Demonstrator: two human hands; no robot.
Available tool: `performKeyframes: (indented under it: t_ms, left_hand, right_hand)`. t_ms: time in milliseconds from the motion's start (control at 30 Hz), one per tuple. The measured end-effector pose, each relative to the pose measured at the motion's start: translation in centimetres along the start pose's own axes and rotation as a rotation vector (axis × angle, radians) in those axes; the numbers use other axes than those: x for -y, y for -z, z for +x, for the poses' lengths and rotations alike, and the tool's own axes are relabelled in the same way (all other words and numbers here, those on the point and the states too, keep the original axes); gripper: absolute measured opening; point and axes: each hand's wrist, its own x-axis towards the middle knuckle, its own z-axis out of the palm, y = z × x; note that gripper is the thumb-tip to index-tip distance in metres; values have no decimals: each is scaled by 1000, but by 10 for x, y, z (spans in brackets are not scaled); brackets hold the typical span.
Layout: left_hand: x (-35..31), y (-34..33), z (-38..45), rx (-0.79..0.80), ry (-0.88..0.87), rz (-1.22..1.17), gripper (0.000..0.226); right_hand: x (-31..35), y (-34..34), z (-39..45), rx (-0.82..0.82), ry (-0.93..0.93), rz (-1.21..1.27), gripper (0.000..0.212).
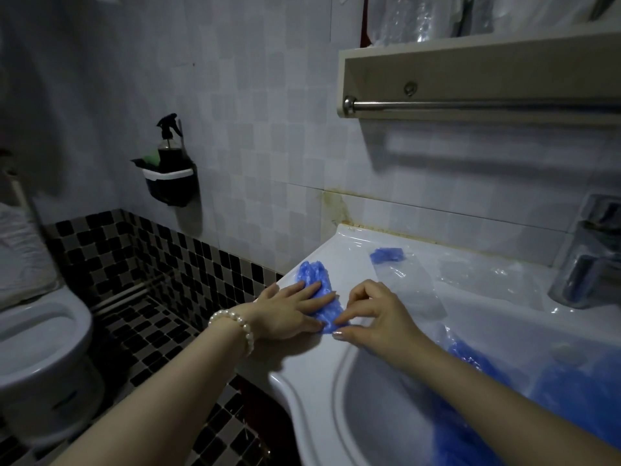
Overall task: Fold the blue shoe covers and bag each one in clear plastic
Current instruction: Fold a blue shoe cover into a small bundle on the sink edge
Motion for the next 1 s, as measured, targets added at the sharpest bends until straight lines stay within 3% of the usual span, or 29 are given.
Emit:
performKeyframes:
  t_ms: [167, 267, 333, 400, 533, 667, 767, 900, 1000]
  left_hand:
    - [1, 0, -1, -14, -14, -66, 55]
    - [1, 4, -4, -57, -27, -303, 51]
    - [1, 7, -5, -48, -33, -424, 48]
    - [1, 5, -4, -38, -37, -303, 48]
    - [5, -1, 0, -56, -13, -155, 54]
    - [6, 0, -1, -62, -22, -159, 57]
    - [5, 1, -2, -57, -22, -163, 57]
    - [4, 4, -4, -75, -41, -210, 56]
    - [8, 7, -5, -55, -62, -492, 50]
  right_hand:
    - [6, -3, 7, 24, -72, -178, 6]
    - [14, -9, 11, 119, -163, -304, 27]
    - [17, -11, 15, 155, -268, -352, 28]
    - [19, -14, 20, 161, -328, -424, 18]
    - [22, -15, 22, 133, -316, -490, 16]
    - [12, -6, 9, 18, -157, -135, 10]
    - [-2, 0, 1, -11, -5, -125, 11]
    - [2, 0, 8, 26, -133, -121, 10]
    - [10, -7, 14, 131, -187, -334, 26]
